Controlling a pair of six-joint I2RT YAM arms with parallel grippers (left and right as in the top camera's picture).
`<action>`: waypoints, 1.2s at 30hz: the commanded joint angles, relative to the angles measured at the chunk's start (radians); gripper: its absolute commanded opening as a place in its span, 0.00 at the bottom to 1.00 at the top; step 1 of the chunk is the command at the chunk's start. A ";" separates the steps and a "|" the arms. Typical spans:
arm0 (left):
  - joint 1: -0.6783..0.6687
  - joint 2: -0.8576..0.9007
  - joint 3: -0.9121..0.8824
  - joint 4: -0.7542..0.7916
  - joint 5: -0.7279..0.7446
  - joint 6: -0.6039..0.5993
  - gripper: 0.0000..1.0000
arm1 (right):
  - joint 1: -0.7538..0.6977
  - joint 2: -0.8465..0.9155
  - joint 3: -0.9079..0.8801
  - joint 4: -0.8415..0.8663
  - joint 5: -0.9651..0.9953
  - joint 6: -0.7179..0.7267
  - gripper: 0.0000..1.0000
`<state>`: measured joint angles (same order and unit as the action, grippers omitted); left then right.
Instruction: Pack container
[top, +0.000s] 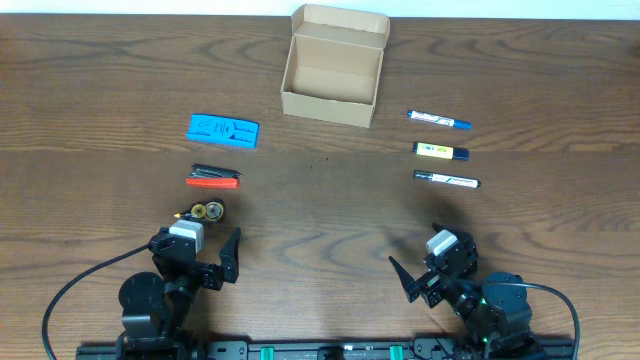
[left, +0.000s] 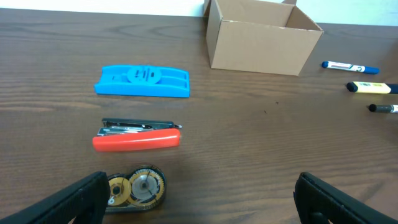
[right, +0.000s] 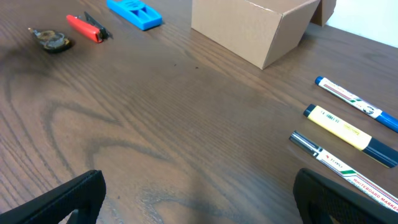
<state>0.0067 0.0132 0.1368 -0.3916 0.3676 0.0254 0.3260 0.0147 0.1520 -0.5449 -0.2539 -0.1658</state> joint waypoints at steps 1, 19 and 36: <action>0.008 0.000 -0.021 0.000 0.011 -0.006 0.95 | 0.010 -0.009 -0.005 0.002 0.003 -0.011 0.99; 0.008 0.000 -0.021 0.000 0.011 -0.006 0.96 | 0.010 -0.009 -0.005 0.002 0.003 -0.011 0.99; 0.008 0.000 -0.021 0.000 0.011 -0.006 0.96 | 0.010 -0.009 -0.005 0.009 0.003 0.231 0.99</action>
<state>0.0067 0.0132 0.1368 -0.3916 0.3676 0.0254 0.3260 0.0147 0.1520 -0.5426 -0.2535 -0.1211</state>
